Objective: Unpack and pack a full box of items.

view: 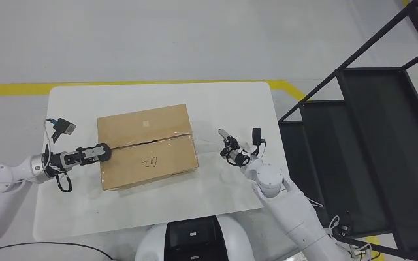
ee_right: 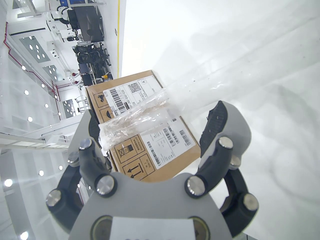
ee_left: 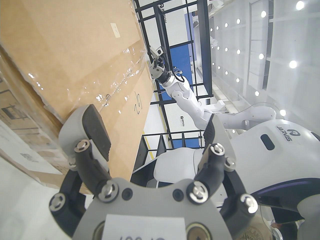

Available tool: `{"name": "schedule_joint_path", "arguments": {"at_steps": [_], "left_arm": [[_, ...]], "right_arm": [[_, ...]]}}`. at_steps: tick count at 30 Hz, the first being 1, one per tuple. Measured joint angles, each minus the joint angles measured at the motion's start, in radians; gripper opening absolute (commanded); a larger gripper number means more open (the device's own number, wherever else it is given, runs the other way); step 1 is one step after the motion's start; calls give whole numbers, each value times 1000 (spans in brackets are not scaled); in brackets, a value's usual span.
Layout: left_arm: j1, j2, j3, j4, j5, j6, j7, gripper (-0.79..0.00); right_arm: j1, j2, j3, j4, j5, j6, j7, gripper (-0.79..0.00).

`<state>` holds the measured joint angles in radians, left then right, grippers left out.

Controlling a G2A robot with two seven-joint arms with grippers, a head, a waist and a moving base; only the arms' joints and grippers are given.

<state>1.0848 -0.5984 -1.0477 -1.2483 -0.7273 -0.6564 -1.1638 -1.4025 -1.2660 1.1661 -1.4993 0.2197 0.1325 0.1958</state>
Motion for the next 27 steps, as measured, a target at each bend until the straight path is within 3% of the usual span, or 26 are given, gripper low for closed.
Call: {"name": "schedule_joint_path", "arguments": {"at_steps": [6, 20, 21, 22, 23, 24, 25, 27], "left_arm": [[0, 0, 0, 0, 0, 0, 0, 0], [0, 0, 0, 0, 0, 0, 0, 0], [0, 0, 0, 0, 0, 0, 0, 0], [0, 0, 0, 0, 0, 0, 0, 0], [0, 0, 0, 0, 0, 0, 0, 0], [0, 0, 0, 0, 0, 0, 0, 0], [0, 0, 0, 0, 0, 0, 0, 0], [0, 0, 0, 0, 0, 0, 0, 0]], "right_arm": [[-2, -5, -13, -27, 32, 6, 30, 0], [26, -29, -15, 80, 96, -44, -107, 0], [27, -30, -14, 81, 92, -48, -106, -52], [27, -30, -12, 83, 90, -55, -108, -215], [25, -30, -8, 84, 90, -60, -114, -468], [23, -30, -4, 84, 90, -66, -121, -585], [20, -31, 1, 85, 91, -73, -129, -686], [17, -32, 8, 85, 91, -85, -142, -748]]}}
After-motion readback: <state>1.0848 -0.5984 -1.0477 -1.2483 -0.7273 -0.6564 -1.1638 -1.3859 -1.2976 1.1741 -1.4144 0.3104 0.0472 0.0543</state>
